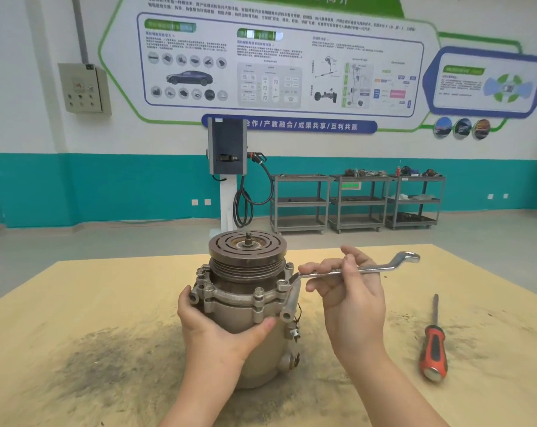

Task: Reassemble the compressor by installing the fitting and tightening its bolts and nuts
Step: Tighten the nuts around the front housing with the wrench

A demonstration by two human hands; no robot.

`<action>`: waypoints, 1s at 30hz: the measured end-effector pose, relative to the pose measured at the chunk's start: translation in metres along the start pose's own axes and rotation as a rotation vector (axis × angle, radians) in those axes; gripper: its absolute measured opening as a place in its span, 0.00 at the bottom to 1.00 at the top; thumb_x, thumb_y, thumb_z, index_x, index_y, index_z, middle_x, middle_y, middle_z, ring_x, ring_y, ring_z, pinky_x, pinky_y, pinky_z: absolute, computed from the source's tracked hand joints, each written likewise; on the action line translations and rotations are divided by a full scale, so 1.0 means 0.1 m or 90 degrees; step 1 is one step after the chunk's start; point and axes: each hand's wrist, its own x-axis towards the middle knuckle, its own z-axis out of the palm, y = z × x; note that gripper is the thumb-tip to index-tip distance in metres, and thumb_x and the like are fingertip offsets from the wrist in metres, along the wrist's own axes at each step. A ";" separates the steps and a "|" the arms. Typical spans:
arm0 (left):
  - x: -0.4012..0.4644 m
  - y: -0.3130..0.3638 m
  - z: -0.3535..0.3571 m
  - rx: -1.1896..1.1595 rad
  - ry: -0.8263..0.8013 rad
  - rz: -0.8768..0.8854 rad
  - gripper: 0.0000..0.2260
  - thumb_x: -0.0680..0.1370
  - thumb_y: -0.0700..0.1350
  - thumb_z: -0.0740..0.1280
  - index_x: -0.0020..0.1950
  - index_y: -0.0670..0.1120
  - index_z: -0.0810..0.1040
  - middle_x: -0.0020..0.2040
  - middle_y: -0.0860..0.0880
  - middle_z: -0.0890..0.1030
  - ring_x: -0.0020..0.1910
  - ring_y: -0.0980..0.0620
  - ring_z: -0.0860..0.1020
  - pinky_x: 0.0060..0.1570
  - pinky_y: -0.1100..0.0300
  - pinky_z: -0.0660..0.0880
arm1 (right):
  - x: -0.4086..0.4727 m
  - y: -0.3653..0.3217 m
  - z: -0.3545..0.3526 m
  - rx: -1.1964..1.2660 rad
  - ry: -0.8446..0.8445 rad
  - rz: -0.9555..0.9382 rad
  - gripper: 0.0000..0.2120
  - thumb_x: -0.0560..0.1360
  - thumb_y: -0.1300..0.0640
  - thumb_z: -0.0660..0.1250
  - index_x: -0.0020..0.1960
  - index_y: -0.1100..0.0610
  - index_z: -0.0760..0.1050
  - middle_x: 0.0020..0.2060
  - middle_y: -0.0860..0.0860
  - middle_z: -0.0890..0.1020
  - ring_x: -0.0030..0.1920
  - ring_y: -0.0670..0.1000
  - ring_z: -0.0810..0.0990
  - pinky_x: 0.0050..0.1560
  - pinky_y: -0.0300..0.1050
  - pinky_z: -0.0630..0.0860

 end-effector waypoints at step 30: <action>0.13 0.05 -0.23 0.004 -0.075 0.013 0.54 0.42 0.66 0.77 0.63 0.59 0.56 0.62 0.56 0.67 0.62 0.53 0.70 0.59 0.57 0.68 | 0.03 -0.07 0.04 0.031 0.019 0.026 0.10 0.83 0.66 0.50 0.59 0.55 0.65 0.32 0.57 0.81 0.35 0.59 0.84 0.30 0.43 0.78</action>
